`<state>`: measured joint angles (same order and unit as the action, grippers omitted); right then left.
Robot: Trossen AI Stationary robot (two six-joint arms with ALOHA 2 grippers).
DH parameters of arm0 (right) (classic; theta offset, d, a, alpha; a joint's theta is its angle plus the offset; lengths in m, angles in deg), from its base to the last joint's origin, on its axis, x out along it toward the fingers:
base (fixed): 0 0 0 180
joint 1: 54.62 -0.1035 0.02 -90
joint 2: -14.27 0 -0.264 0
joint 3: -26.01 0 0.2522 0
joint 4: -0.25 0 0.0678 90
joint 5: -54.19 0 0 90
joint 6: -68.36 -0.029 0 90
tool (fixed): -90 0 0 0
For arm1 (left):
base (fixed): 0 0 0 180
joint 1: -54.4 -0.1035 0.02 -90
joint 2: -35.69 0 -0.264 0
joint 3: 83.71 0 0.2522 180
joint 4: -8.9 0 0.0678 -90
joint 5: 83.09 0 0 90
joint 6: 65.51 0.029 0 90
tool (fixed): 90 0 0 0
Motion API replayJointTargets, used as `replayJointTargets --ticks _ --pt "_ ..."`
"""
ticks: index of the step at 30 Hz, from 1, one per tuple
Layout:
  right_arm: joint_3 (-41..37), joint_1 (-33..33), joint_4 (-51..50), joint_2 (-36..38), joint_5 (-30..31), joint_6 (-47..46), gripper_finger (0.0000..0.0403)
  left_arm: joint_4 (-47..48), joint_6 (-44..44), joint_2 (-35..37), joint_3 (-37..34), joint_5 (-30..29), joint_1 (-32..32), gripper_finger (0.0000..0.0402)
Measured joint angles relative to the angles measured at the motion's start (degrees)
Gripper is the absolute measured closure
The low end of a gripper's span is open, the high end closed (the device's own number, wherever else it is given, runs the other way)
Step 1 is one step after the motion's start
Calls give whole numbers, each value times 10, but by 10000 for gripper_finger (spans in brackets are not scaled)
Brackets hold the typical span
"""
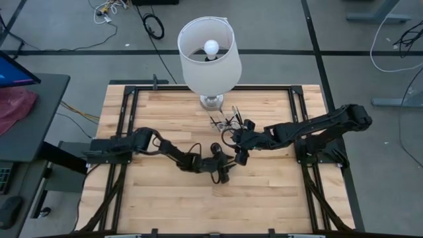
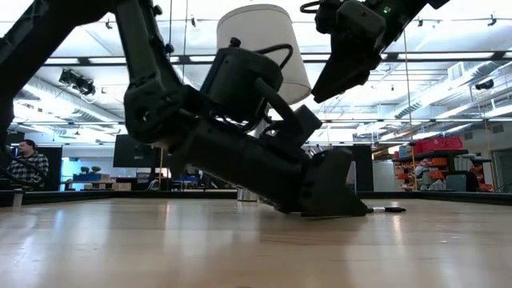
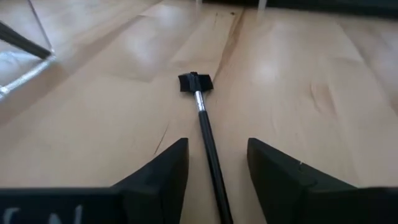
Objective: Put items in baskets/containers
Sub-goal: Put the black brow brush into the transparent organizer
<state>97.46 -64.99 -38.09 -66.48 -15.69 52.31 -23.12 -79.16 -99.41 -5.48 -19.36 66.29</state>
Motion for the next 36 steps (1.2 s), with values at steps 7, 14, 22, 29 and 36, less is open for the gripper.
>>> replayJointTargets --ticks 7,14,22,29,36 --pt "0 0 0 0 0 6 229 14 -18 -22 4 -4 -7 305" --pt "0 -5 -2 0 -17 -28 229 9 -23 -23 3 -3 -8 383" --pt "-30 -79 -50 0 -64 -121 229 51 6 19 -2 7 8 389" --pt "-133 -169 65 0 -62 -296 229 76 11 34 -3 -8 10 389" --pt "-184 -220 130 1 -40 -390 229 179 61 109 -8 -25 20 389"
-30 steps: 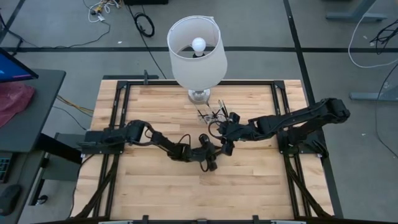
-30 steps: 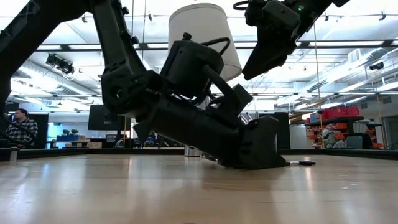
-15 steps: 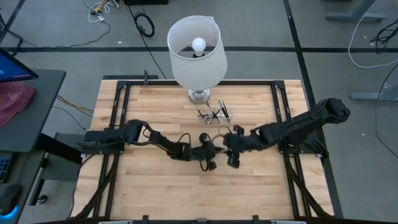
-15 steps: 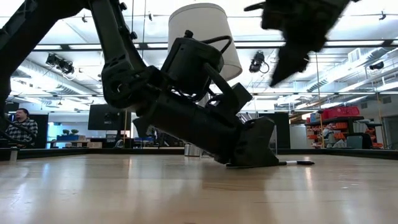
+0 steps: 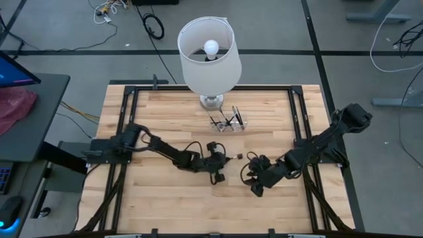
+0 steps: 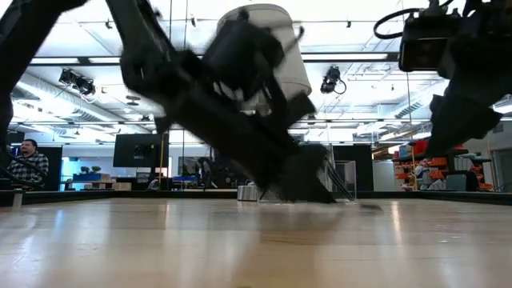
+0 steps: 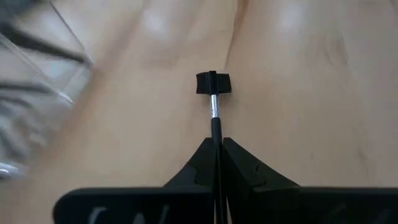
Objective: Put items in baskets/containers
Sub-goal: Put the black brow brush into the transparent organizer
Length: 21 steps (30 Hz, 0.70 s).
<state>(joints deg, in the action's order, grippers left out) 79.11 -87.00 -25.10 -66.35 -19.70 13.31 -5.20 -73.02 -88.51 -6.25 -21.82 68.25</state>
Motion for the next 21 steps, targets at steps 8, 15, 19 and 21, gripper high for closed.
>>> replayJointTargets --ticks 8,15,19,21 --pt "-1 4 7 0 111 -37 229 172 58 135 3 -181 58 390" --pt "-17 34 84 0 136 41 229 211 58 142 3 -318 130 390" --pt "-57 80 244 0 46 114 229 215 67 142 3 -406 167 390" --pt "-84 110 320 0 8 148 229 217 64 142 4 -409 179 390"
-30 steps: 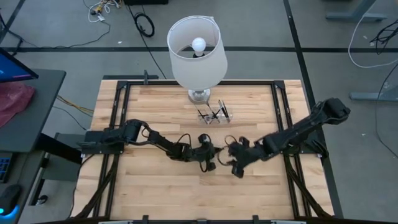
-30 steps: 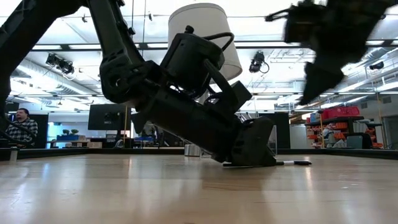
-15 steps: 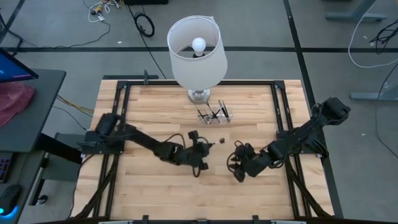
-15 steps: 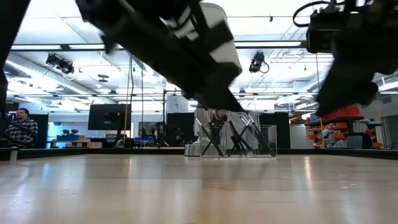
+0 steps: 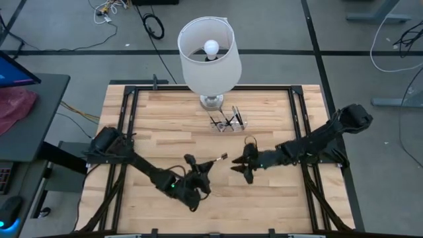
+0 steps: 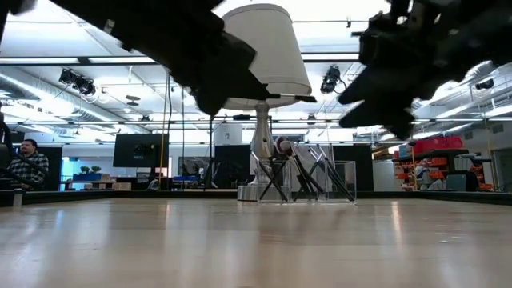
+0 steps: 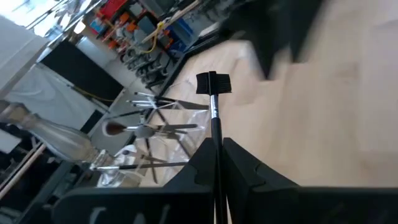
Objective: Put items in baskets/containers
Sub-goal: Put the black brow brush into the transparent organizer
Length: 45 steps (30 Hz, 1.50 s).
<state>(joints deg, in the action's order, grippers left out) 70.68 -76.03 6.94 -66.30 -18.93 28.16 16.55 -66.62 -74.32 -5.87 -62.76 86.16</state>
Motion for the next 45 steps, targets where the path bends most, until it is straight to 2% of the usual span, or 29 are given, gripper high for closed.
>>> replayJointTargets --ticks 3,7,9,13,21,30,34,39,45 --pt "-36 53 109 0 -59 45 229 2 -13 0 0 0 13 390" --pt "-75 114 205 0 -148 69 229 5 -27 1 0 1 20 390" --pt "-80 134 227 0 -186 66 229 5 -27 1 0 2 23 390" --pt "-80 143 229 0 -222 75 229 3 -27 1 1 4 16 390" --pt "-80 147 242 0 -233 93 229 -12 -28 2 1 59 -18 390" --pt "-80 150 245 0 -235 92 229 -14 -20 2 1 67 -41 391" --pt "-80 150 247 0 -259 76 232 -27 1 2 1 64 -50 401" --pt "-80 150 247 0 -271 62 254 -40 22 2 1 67 -54 399" --pt "-80 150 245 0 -253 70 297 -31 18 2 1 85 -49 399"
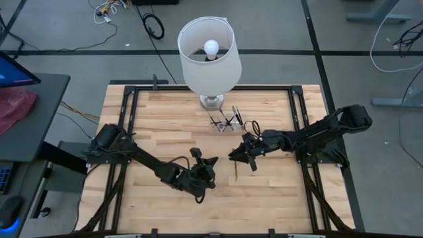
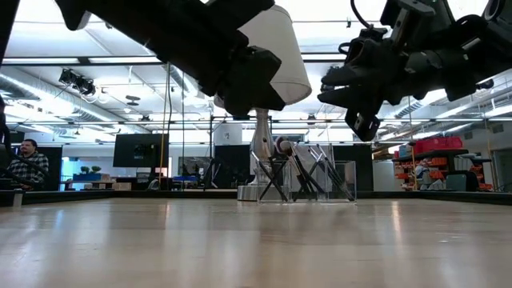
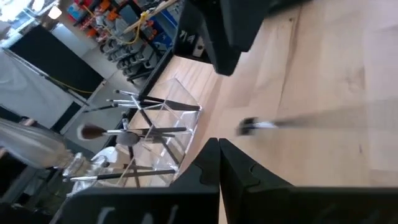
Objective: Put items in baskets/containers
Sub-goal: Put the black brow brush into the transparent organizer
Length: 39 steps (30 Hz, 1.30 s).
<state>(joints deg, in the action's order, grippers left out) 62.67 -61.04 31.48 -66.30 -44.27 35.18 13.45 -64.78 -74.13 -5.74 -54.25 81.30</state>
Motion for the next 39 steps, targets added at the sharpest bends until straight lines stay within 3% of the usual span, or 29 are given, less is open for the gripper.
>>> replayJointTargets --ticks 5,10,16,20,23,26,32,39 --pt "0 0 -64 0 12 36 360 31 -3 3 0 -40 14 400" --pt "0 -9 -182 0 110 30 387 106 -92 33 1 -27 22 400" --pt "0 -26 -191 0 84 106 344 207 -182 46 1 -4 14 394" --pt "0 -44 -215 0 65 227 298 253 -233 46 0 49 3 394" --pt "0 -55 -265 0 64 303 266 272 -258 46 0 71 -3 397" --pt "0 -56 -293 0 64 317 243 271 -261 46 0 74 -5 398" --pt "1 -45 -281 -13 59 364 229 271 -261 46 0 72 -5 392" --pt "1 -19 -204 -123 26 402 229 270 -261 46 0 71 -5 396"
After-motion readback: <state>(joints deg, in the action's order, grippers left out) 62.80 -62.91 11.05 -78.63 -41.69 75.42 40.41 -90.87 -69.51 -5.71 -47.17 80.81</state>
